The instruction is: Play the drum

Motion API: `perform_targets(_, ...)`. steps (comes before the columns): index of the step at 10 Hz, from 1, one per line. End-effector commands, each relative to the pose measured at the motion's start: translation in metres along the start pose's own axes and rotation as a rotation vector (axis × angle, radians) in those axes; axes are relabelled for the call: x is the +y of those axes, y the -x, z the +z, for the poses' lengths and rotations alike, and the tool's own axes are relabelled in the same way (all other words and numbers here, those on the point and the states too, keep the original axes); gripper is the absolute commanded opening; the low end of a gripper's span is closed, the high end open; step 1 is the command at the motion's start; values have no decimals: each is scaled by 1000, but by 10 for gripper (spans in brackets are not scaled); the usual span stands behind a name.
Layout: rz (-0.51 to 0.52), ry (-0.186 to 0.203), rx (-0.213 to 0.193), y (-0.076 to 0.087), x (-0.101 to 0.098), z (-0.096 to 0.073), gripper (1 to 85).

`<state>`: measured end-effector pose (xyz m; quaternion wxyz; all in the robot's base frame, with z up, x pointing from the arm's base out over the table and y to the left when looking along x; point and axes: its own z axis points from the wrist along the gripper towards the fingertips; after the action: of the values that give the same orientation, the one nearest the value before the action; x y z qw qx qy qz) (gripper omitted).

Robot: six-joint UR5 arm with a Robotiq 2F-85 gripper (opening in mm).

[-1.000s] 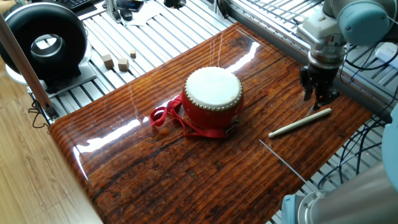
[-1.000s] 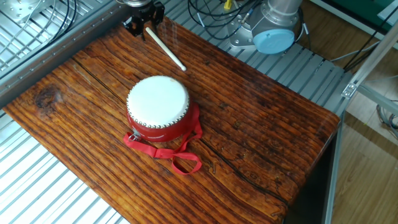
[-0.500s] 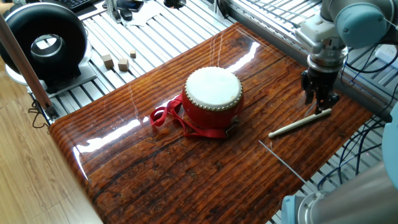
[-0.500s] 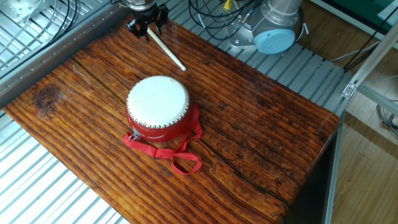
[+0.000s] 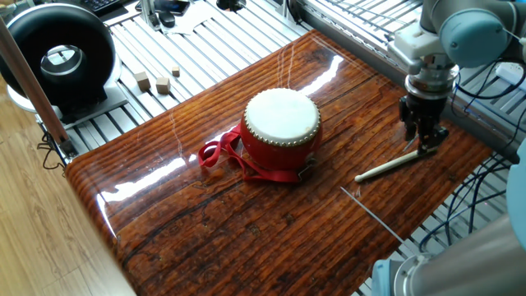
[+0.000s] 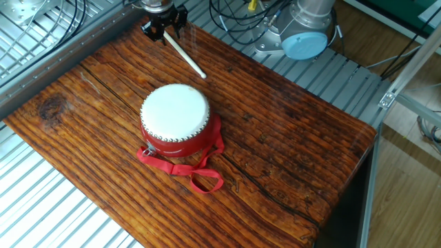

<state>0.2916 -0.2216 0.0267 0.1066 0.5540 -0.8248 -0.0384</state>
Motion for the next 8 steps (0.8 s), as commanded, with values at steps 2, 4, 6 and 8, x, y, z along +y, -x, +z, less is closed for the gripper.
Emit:
perform_targets(2,14,23,-21,5,6,-1,427)
perform_targets(4,1,-77,-15,-4,-7,-8,417)
perform_targets(6,-13,-53,-43,-3,3,-4,413)
perform_targets(8,-22,-45,-46,-12,8,4,410)
